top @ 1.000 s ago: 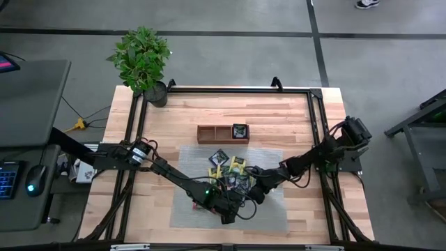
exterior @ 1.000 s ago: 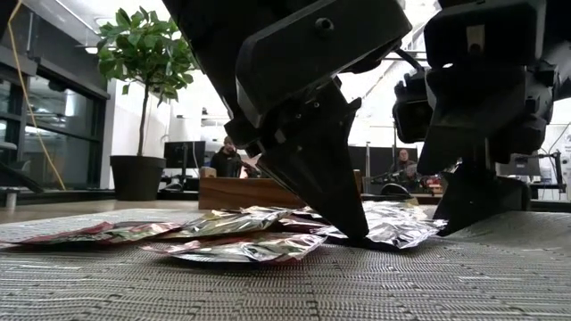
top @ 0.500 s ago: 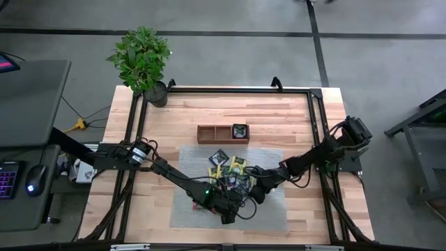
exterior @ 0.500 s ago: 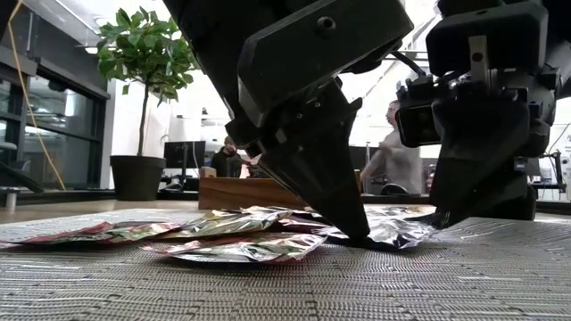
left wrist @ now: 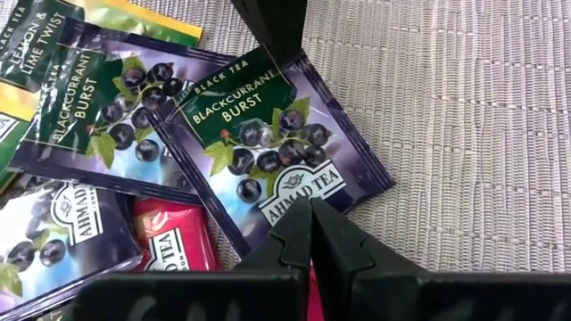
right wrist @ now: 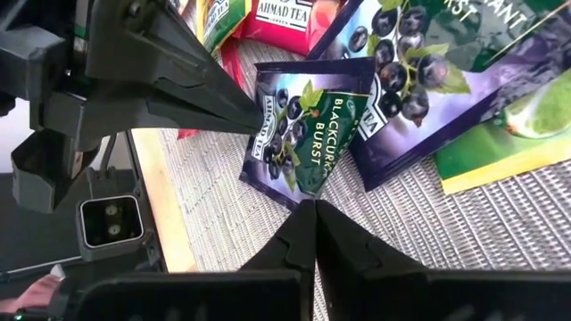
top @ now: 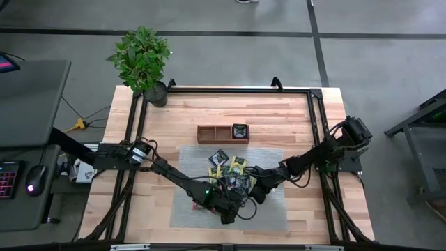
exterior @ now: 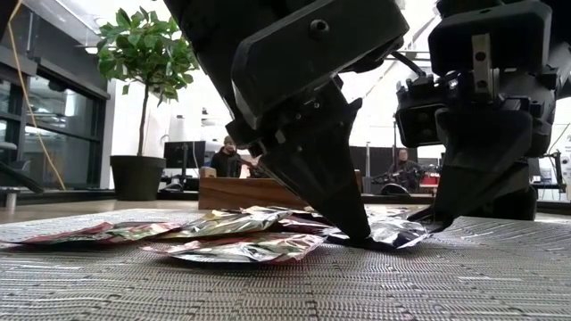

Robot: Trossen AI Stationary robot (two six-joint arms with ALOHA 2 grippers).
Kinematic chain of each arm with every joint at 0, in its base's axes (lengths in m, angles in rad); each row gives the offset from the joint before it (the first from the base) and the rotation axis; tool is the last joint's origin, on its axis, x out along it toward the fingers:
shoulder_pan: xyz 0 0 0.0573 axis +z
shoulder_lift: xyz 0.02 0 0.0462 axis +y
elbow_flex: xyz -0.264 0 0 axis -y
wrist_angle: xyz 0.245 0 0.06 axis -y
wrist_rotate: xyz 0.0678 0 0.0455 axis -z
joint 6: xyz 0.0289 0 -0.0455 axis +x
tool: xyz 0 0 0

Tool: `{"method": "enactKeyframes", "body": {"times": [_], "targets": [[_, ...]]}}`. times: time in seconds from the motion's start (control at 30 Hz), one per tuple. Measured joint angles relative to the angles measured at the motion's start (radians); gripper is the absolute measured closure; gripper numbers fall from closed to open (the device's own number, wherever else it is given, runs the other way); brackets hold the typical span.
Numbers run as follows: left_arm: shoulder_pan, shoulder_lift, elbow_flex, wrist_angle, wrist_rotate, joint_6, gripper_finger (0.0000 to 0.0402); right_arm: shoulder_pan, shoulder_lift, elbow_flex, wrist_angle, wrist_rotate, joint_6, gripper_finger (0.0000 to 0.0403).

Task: Pick & Place Tea
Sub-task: Put the violet tea bag into the right section of the wooden organizer

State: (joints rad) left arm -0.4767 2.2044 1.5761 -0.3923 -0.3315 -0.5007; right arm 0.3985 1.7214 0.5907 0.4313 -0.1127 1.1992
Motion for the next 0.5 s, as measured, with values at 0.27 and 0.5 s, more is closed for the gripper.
{"method": "enactKeyframes", "body": {"times": [0.27,0.5], "targets": [[0.002,-0.029,-0.002,-0.011,0.069,0.07,0.0401,0.0,-0.002,0.0,-0.036,-0.006,-0.003,0.0402],[0.006,-0.141,-0.003,-0.157,0.008,0.143,0.0401,0.001,-0.002,0.0,-0.038,-0.006,-0.003,0.0402]]}}
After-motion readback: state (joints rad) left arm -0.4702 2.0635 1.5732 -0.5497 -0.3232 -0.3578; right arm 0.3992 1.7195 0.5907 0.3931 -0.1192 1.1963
